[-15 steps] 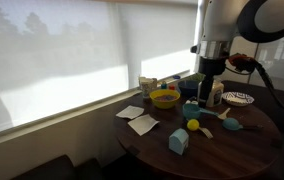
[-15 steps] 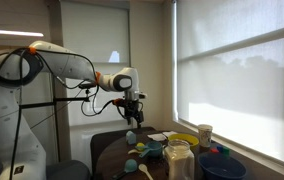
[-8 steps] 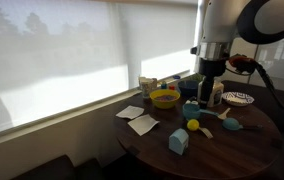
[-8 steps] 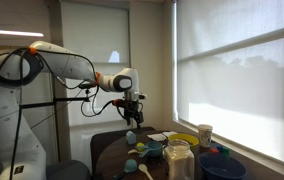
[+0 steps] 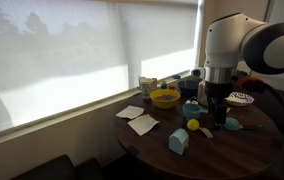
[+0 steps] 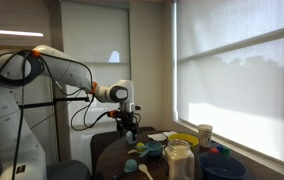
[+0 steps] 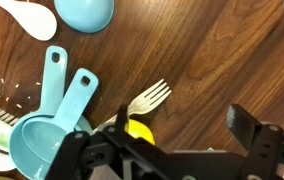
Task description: Pick up the upside down measuring spoon and put it the right way up on the table
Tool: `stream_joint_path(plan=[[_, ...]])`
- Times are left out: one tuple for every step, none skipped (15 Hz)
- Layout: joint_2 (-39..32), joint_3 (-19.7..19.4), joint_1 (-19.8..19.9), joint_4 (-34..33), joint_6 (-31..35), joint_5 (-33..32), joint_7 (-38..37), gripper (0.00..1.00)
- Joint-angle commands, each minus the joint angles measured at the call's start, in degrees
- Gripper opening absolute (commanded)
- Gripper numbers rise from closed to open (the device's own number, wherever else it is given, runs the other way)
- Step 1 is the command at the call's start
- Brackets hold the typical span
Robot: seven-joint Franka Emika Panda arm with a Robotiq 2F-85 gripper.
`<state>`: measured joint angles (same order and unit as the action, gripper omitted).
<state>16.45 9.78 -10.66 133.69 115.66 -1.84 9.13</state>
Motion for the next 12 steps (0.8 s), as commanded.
stream_joint_path(plan=[[0.3, -0.2, -0.3, 0.7, 0.5, -0.2, 0.0, 1.0], [0.6, -0.2, -0.3, 1.1, 0.8, -0.3, 0.0, 1.0], [0.8, -0.2, -0.3, 1.2, 0.8, -0.3, 0.1, 1.0], [1.0, -0.3, -0.3, 1.2, 0.8, -0.3, 0.1, 1.0], [1.1, -0.3, -0.3, 1.2, 0.8, -0.3, 0.1, 1.0], [1.2, -0.3, -0.3, 1.2, 0.8, -0.3, 0.2, 1.0], [1.2, -0.3, -0.3, 1.2, 0.8, -0.3, 0.2, 1.0], [1.2, -0.3, -0.3, 1.2, 0.8, -0.3, 0.2, 1.0], [1.2, -0.3, -0.3, 1.2, 0.8, -0.3, 0.2, 1.0], [1.2, -0.3, -0.3, 1.2, 0.8, -0.3, 0.2, 1.0], [1.2, -0.3, -0.3, 1.2, 0.8, -0.3, 0.2, 1.0], [1.2, -0.3, -0.3, 1.2, 0.8, -0.3, 0.2, 1.0]])
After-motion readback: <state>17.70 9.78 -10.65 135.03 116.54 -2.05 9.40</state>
